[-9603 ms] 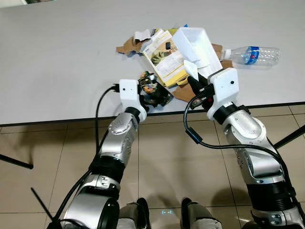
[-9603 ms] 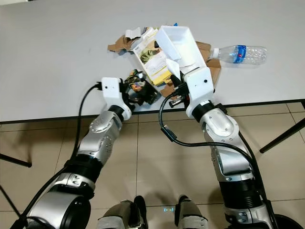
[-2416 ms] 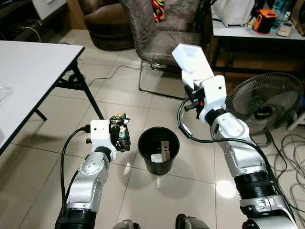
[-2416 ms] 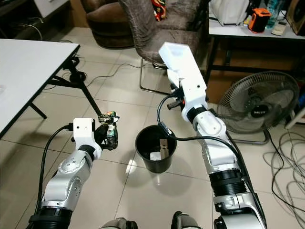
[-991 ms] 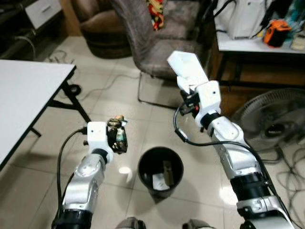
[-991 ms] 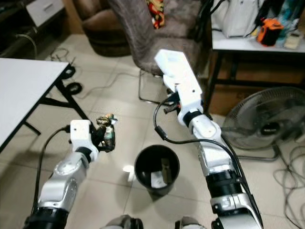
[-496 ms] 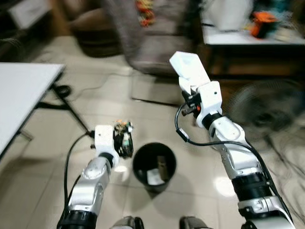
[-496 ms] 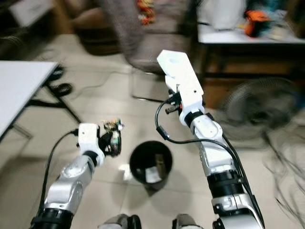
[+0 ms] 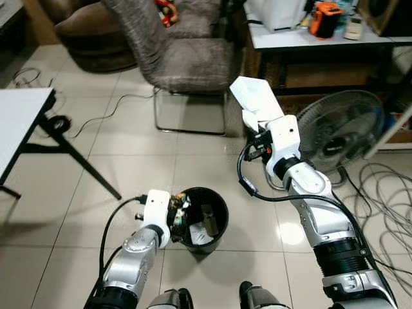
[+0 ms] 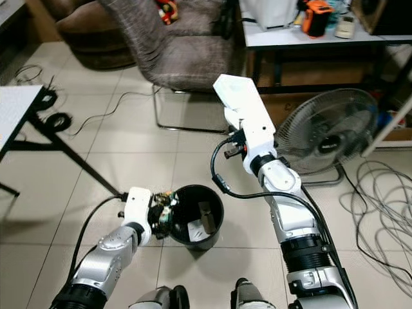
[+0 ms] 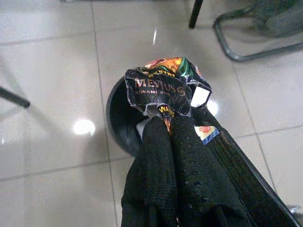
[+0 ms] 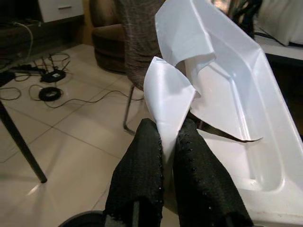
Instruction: Picking trash to rubbish bin
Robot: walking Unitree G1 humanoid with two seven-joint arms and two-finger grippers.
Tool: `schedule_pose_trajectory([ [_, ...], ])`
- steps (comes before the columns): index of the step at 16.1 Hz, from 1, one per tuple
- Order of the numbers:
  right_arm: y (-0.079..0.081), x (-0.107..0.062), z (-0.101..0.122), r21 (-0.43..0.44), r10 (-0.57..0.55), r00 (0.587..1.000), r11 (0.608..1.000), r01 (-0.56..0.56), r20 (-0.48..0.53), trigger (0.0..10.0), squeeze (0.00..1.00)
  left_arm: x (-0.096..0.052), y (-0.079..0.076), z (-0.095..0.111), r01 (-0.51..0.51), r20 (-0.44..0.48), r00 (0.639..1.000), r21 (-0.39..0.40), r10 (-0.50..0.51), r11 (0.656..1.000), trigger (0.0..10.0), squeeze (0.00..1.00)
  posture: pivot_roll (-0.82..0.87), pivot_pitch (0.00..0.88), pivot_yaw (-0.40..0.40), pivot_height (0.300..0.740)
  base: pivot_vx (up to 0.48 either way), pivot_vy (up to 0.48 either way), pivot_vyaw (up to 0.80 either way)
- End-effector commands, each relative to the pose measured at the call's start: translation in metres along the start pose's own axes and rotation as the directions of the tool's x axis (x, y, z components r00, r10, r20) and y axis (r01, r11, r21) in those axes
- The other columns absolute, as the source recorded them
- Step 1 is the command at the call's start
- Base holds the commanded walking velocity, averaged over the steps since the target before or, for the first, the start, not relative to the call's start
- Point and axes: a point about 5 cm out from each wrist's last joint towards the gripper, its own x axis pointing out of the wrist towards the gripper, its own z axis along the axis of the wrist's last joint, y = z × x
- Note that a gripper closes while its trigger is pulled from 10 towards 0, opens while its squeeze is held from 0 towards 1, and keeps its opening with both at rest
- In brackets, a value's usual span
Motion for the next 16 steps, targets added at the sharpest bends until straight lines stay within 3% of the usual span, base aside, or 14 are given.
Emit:
schedule_pose_trajectory([
  [1, 0.005, -0.001, 0.002, -0.001, 0.020, 1.000, 1.000, -0.020, 0.005, 10.0, 0.00, 0.002, 0.003, -0.006, 0.000, -0.026, 1.000, 0.017, 0.000, 1.000, 0.0, 0.00, -0.12, 0.190, 0.110, 0.740, 0.000, 0.000, 0.00],
  [5, 0.008, -0.007, 0.003, 0.007, 0.009, 1.000, 1.000, -0.009, 0.012, 10.0, 0.00, 0.011, 0.006, -0.012, 0.008, -0.059, 0.998, 0.032, -0.006, 0.999, 0.0, 0.00, -0.14, 0.219, 0.132, 0.740, 0.000, 0.000, 0.00],
  [11, 0.011, -0.016, 0.004, 0.029, -0.024, 1.000, 0.999, 0.023, 0.019, 10.0, 0.00, 0.025, -0.015, 0.000, 0.101, -0.020, 0.995, 0.039, -0.100, 0.994, 1.0, 0.00, -0.16, 0.264, 0.162, 0.740, 0.000, 0.000, 0.00],
  [13, 0.011, -0.017, 0.006, 0.028, -0.029, 0.999, 0.999, 0.029, 0.021, 10.0, 0.00, 0.028, -0.021, 0.008, 0.119, 0.009, 0.993, 0.039, -0.120, 0.992, 2.6, 0.00, -0.17, 0.270, 0.164, 0.740, 0.000, 0.000, 0.00],
  [16, 0.011, -0.019, 0.011, 0.024, -0.035, 0.999, 0.999, 0.034, 0.029, 10.0, 0.00, 0.033, -0.022, 0.017, 0.118, 0.059, 0.991, 0.016, -0.119, 0.993, 2.4, 0.00, -0.18, 0.283, 0.161, 0.740, 0.000, 0.000, 0.00],
])
